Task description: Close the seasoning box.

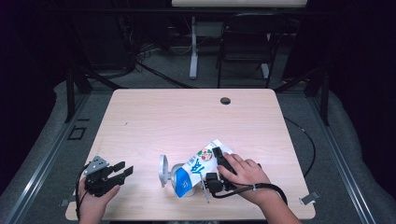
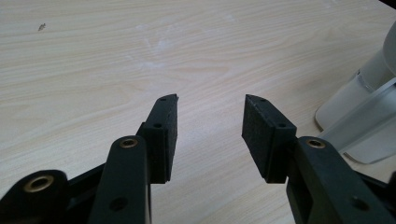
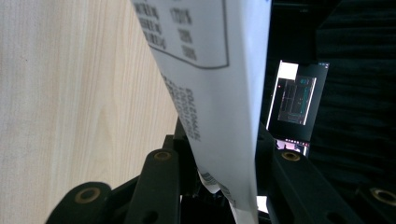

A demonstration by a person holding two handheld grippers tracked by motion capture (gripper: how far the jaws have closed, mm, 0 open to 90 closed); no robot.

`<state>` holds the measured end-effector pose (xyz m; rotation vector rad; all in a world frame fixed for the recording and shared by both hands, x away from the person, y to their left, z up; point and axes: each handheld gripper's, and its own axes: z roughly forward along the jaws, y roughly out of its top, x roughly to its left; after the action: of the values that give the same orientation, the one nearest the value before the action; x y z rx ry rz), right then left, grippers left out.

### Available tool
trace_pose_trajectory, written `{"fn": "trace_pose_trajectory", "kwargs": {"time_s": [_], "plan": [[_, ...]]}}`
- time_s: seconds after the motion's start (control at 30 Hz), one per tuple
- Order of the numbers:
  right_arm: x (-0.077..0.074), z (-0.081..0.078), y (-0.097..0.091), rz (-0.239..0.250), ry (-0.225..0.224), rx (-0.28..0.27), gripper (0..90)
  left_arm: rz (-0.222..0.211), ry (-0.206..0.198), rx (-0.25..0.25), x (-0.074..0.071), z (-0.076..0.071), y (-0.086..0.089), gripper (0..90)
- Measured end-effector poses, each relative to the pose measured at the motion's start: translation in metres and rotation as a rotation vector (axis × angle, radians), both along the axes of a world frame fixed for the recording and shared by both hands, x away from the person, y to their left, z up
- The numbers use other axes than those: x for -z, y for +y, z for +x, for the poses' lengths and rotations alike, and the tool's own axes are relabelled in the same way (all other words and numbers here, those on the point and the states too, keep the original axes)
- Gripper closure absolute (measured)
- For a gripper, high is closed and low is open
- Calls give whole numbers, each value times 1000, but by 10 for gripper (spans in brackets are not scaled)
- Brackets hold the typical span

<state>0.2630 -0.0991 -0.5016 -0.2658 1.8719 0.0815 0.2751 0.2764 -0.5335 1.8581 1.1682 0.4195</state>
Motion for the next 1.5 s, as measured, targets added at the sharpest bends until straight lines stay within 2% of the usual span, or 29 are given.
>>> {"fn": "trace_pose_trajectory", "kwargs": {"time_s": [0.13, 0.33, 0.4, 0.5, 0.6, 0.67, 0.87, 0.93, 1.1, 1.37, 1.5], "plan": [[1, 0, 1, 5, 2, -10, 726, -1, -1, -1, 0, 0, 0, 559], [-1, -1, 2, 1, 9, 7, 750, 1, 1, 0, 0, 0, 0, 559], [0, 0, 1, 27, 27, -6, 761, 1, 0, -1, 0, 0, 1, 559], [-1, -1, 2, 16, 25, 0, 775, 0, 1, -2, 0, 0, 0, 559], [-1, -2, 2, 28, 28, 0, 790, 0, 1, -2, 0, 0, 0, 559], [-3, -3, 3, 14, 21, 13, 809, 0, 1, -2, 0, 0, 0, 559], [-4, -3, 4, 31, 41, 20, 826, 0, 1, -2, 0, 0, 0, 559], [-2, -2, 4, 57, 52, 8, 828, 0, 1, -2, 0, 0, 0, 559], [-4, -2, 4, 50, 54, 13, 835, 2, -1, 0, 0, 0, 0, 559], [-5, -2, 4, 73, 72, 23, 843, -1, -1, -2, 0, 0, 0, 559], [-5, -2, 4, 104, 90, 20, 845, 1, 0, -3, 0, 0, 0, 559]]}}
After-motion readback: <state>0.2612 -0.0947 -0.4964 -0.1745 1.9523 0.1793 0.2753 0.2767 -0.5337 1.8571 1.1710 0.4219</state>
